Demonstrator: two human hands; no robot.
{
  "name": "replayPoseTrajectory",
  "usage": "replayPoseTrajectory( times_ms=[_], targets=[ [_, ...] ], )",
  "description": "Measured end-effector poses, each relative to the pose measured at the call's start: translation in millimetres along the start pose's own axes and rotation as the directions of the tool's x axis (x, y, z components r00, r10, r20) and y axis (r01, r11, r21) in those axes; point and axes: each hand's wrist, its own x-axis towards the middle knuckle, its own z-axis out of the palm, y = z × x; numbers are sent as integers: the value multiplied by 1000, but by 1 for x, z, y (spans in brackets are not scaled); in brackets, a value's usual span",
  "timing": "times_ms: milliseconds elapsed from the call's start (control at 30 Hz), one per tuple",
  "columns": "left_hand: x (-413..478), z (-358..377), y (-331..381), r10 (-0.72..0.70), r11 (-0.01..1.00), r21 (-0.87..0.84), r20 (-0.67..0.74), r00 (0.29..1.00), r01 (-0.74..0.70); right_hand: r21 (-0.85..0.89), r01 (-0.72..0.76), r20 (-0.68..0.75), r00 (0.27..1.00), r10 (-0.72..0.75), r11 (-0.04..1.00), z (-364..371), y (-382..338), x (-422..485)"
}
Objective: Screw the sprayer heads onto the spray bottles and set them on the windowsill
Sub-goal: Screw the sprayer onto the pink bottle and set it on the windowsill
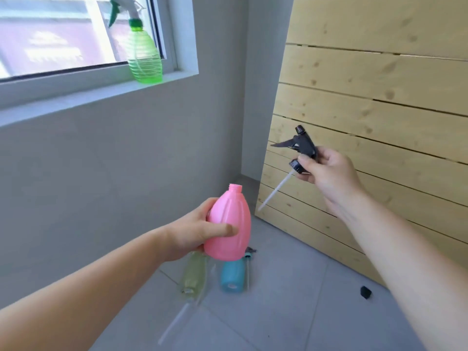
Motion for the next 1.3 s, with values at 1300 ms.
replayPoseTrajectory(
  times_ms=[1300],
  targets=[
    [-10,21,7,0,998,60,141,990,-9,88,-179,549,829,102,980,28,21,-29]
  ],
)
